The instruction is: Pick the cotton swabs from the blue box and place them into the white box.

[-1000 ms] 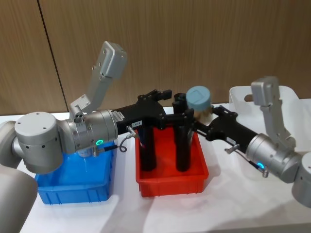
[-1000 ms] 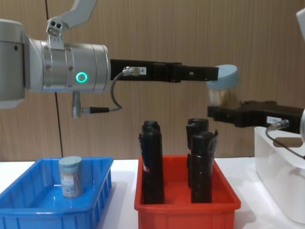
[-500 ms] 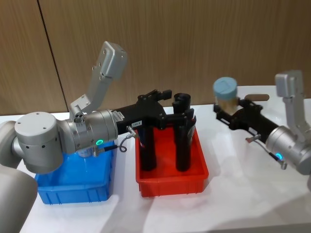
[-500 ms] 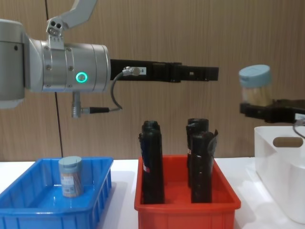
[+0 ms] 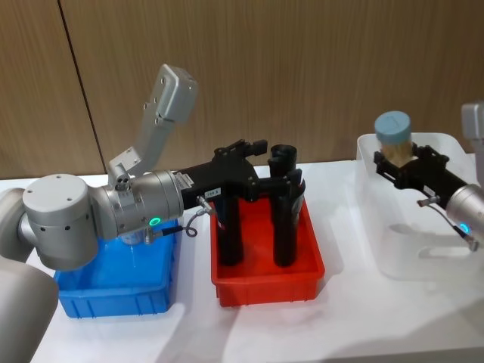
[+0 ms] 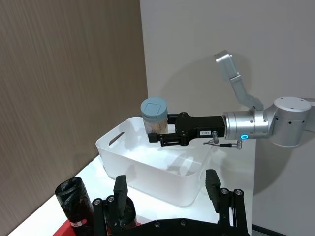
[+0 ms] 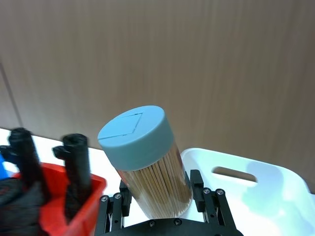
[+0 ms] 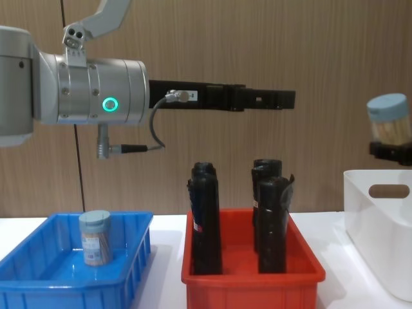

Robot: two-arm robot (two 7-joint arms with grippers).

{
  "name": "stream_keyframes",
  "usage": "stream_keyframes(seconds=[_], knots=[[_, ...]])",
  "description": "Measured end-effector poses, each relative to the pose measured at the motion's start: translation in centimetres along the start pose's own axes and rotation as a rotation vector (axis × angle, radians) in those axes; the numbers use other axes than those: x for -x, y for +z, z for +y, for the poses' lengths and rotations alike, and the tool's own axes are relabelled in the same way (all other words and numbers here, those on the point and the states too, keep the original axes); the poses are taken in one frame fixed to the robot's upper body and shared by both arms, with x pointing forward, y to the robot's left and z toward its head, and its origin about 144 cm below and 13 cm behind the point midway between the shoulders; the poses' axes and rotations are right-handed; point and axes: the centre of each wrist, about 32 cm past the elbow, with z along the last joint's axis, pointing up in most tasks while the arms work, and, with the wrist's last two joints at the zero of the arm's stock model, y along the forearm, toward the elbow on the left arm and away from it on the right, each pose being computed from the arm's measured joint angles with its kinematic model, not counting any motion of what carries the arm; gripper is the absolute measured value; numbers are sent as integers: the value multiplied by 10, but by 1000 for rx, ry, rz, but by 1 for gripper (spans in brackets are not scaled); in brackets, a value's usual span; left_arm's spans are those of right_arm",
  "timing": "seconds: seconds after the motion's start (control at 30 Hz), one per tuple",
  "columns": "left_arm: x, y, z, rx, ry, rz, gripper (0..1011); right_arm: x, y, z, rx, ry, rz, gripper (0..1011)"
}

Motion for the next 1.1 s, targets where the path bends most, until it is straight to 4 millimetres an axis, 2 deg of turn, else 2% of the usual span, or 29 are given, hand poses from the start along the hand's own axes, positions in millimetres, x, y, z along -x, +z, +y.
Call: stream_keyframes(seconds=[0.3,0.47,0.57,0.7,1.1], knots=[[0,0,0,0,0,0,1004,-24,-8,5,63,-63,-3,733],[0,0,0,0,0,0,1004,-33,-13,7,95,-86,0,832],[0,0,0,0,0,0,1004,-40,-17,9,115,-100,0,945],[0,0,0,0,0,0,1004,-44,-20,10,127,-109,2,1001],[0,0,0,0,0,0,1004,-52,-25,10,145,-125,5,1001]])
